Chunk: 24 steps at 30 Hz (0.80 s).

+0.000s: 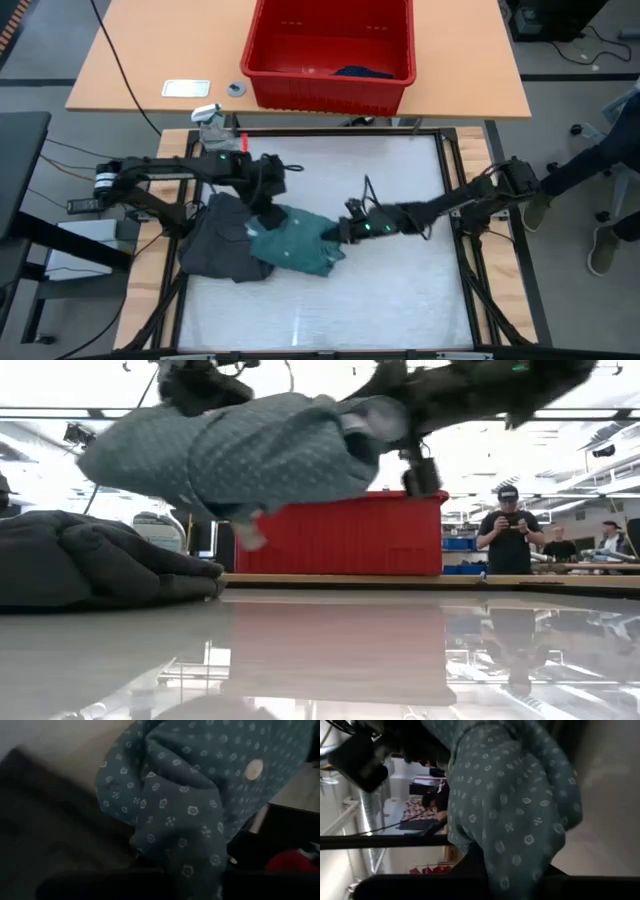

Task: Fold Laundry from Bin
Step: Stack the green polo shirt on top of the gray short on the table

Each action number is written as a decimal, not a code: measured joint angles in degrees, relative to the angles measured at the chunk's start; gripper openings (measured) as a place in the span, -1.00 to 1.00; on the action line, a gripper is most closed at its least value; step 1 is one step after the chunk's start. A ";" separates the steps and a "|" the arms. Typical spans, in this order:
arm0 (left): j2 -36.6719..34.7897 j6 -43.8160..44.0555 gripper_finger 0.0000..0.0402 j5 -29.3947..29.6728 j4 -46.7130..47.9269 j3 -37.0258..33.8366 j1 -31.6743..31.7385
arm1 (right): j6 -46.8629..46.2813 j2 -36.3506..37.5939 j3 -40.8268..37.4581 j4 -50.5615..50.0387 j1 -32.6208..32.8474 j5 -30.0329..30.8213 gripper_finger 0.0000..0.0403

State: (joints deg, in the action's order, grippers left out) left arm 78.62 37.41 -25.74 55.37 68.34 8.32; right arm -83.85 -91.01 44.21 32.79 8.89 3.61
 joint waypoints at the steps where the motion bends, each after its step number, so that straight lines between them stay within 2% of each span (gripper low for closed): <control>1: -1.35 -0.07 -0.91 0.84 2.59 0.00 0.37 | 1.02 -1.00 1.71 -0.66 -1.74 -1.99 -0.83; 6: -7.74 -1.08 -0.91 3.94 12.42 0.03 2.57 | 4.89 -7.77 12.63 -3.92 -7.93 -10.69 -0.83; 12: -14.41 -2.28 -0.91 7.80 21.80 -2.87 3.95 | 6.47 -18.66 25.79 -5.85 -10.18 -16.36 -0.83; 18: -22.10 -0.77 -0.90 9.20 24.84 -11.68 3.84 | 6.95 -28.22 36.69 -7.31 -10.16 -17.87 -0.83; 24: -27.22 -0.07 -0.90 10.10 22.73 -22.27 3.91 | 7.88 -36.26 43.14 -10.33 -10.14 -17.21 -0.83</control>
State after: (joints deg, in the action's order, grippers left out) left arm 51.40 37.34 -15.64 78.10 46.07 12.23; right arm -75.98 -127.27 87.36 22.46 -1.26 -13.61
